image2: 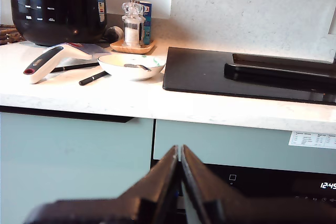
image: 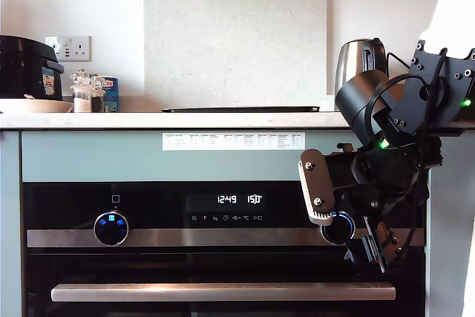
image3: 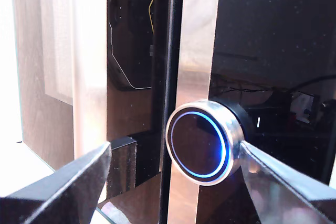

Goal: Switch the oven temperature to 160 degrees by turning the right rotary switch until the correct number is selected

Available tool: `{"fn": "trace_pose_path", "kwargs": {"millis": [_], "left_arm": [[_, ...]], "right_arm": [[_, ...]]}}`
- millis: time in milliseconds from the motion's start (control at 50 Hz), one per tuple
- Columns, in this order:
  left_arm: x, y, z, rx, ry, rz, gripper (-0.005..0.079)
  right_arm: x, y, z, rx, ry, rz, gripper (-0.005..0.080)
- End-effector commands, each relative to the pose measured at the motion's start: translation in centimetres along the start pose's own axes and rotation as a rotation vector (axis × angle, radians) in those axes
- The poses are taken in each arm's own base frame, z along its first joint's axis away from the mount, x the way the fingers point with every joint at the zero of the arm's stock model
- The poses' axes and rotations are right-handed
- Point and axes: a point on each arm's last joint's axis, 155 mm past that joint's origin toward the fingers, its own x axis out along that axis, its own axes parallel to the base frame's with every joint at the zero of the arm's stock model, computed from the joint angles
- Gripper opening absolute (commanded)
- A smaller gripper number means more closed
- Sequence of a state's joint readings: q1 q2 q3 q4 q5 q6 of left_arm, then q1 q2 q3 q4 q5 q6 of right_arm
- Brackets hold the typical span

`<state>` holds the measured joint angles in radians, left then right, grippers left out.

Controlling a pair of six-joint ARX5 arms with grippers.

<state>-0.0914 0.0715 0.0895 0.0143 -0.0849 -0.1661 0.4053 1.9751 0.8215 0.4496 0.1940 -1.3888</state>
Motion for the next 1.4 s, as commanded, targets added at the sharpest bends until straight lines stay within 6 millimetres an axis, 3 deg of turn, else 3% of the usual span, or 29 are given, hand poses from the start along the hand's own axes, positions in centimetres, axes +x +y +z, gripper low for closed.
{"fn": "trace_pose_path", "kwargs": {"millis": [0,860,1380], "left_arm": [[0.0,0.0,0.3,0.000,-0.011,0.000,-0.0022],[0.0,0.0,0.3,0.000,-0.011,0.000,-0.0022],[0.0,0.0,0.3,0.000,-0.010,0.000,-0.0022]], "right_arm": [[0.7,2.6,-0.5,-0.012,0.019,0.068,0.0705],[0.7,3.4,-2.4,-0.005,0.079,0.103,0.0705],[0.8,3.2,-2.5,-0.003,0.080,0.097,0.0705]]}}
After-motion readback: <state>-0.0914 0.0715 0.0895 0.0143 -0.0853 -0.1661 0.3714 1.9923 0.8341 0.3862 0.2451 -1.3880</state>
